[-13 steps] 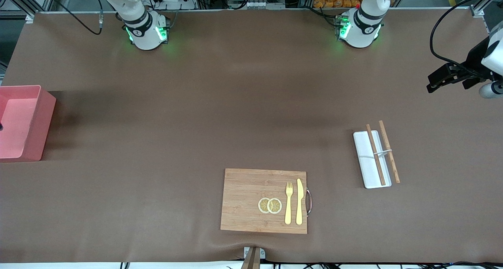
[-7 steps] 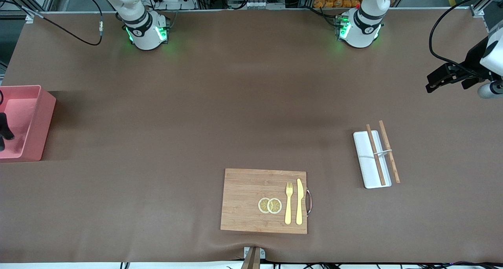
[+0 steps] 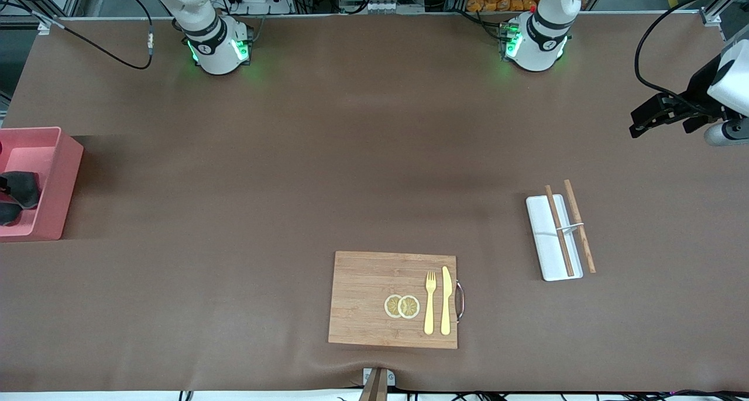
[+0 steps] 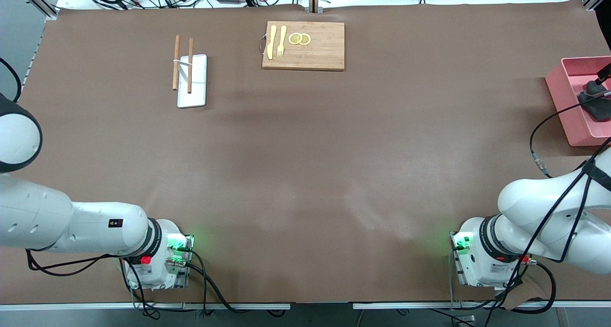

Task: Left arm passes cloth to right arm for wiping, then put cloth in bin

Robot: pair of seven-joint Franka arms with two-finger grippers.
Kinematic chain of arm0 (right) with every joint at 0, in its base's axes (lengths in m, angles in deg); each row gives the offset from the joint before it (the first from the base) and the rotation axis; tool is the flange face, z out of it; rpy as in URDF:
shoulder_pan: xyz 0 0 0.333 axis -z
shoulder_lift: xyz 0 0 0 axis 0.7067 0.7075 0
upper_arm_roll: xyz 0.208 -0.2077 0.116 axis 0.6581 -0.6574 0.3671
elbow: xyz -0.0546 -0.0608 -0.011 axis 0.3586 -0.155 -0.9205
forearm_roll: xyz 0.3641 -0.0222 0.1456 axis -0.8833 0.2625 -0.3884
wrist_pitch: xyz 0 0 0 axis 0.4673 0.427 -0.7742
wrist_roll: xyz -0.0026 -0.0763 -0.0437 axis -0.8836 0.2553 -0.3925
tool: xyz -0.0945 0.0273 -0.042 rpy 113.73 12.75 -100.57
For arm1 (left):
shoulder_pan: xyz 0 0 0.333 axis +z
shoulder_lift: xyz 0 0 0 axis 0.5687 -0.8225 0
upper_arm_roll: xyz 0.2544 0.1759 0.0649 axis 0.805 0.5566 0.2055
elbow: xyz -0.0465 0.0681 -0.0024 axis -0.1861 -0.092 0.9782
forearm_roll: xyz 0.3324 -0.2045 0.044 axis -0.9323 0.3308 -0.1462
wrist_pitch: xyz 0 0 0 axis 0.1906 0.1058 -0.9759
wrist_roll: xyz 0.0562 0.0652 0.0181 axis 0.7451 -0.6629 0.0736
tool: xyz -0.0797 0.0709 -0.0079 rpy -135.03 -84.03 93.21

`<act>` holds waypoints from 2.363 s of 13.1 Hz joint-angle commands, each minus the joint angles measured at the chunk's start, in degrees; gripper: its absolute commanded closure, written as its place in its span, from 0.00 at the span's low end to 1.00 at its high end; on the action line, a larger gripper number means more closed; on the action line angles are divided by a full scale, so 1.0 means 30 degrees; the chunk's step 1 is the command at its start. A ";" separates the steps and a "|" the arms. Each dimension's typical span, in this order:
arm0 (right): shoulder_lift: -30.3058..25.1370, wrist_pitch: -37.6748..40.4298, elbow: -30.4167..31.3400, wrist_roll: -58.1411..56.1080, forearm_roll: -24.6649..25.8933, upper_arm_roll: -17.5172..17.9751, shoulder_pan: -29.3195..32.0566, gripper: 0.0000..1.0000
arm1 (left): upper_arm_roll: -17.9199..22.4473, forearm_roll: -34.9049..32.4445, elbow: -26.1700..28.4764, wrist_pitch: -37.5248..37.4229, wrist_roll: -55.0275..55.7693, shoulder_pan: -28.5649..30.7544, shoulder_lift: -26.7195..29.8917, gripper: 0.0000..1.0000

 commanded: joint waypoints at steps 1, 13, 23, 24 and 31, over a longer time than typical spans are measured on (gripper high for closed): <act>-0.1553 0.2597 -0.0044 0.0443 -0.0207 0.0247 -0.0527 0.00 | -0.0013 0.0247 0.0290 0.0126 -0.0063 0.0007 0.0434 0.00; -0.7739 1.3296 0.0043 1.2944 -0.1234 0.0277 -0.9457 0.00 | -0.0013 0.0276 0.0232 0.0097 -0.0325 0.0095 0.0404 0.00; -1.1696 1.1541 -0.0128 1.8464 -0.3373 0.0101 -1.2983 0.00 | 0.0017 0.0218 -0.0032 0.0038 -0.0503 0.0154 0.0199 0.00; -1.1667 1.1569 -0.0886 1.8435 -0.3141 0.0159 -1.3012 0.00 | 0.0017 0.0218 -0.0032 0.0038 -0.0503 0.0154 0.0170 0.00; -1.1023 1.1306 -0.1450 1.8230 -0.1791 0.0247 -1.3364 0.00 | 0.0017 0.0218 -0.0061 0.0067 -0.0444 0.0153 0.0111 0.00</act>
